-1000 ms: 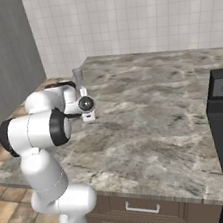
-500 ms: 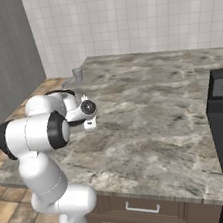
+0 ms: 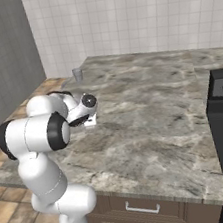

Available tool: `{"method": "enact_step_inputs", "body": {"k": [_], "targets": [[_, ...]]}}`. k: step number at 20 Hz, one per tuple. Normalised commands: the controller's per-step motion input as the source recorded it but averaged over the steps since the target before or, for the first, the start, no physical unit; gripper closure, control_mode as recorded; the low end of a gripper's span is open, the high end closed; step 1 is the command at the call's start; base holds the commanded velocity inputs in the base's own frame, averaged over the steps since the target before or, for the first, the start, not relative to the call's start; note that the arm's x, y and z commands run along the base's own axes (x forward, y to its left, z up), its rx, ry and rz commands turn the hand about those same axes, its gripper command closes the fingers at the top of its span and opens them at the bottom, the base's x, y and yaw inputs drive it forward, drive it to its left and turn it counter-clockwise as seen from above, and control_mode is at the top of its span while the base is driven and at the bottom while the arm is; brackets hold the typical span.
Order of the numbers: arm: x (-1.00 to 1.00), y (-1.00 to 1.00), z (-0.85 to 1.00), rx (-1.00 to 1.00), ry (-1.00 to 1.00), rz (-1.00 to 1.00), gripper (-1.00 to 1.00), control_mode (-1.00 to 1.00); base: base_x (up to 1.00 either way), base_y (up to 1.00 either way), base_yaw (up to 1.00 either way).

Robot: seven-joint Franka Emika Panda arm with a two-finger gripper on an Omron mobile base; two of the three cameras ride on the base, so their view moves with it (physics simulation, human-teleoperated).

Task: Open the freezer door, pick up the ice cube tray from the freezer, and place it on the dining counter.

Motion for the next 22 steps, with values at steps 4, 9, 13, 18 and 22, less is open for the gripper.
{"method": "enact_step_inputs", "body": {"k": [4,9,13,18,22], "targets": [[0.00,0.00,0.00,0.00,0.00,0.00,1.00,-1.00,0.00,0.00,0.00],[0.00,0.00,0.00,0.00,0.00,0.00,-1.00,-1.00,0.00,0.00,0.00],[0.00,0.00,0.00,0.00,0.00,0.00,-1.00,-1.00,0.00,0.00,0.00],[0.06,-0.04,0.03,0.00,0.02,0.00,-1.00,-1.00,0.00,0.00,0.00],[0.02,-0.13,0.23,0.00,0.05,0.06,-1.00,-1.00,0.00,0.00,0.00]]}}
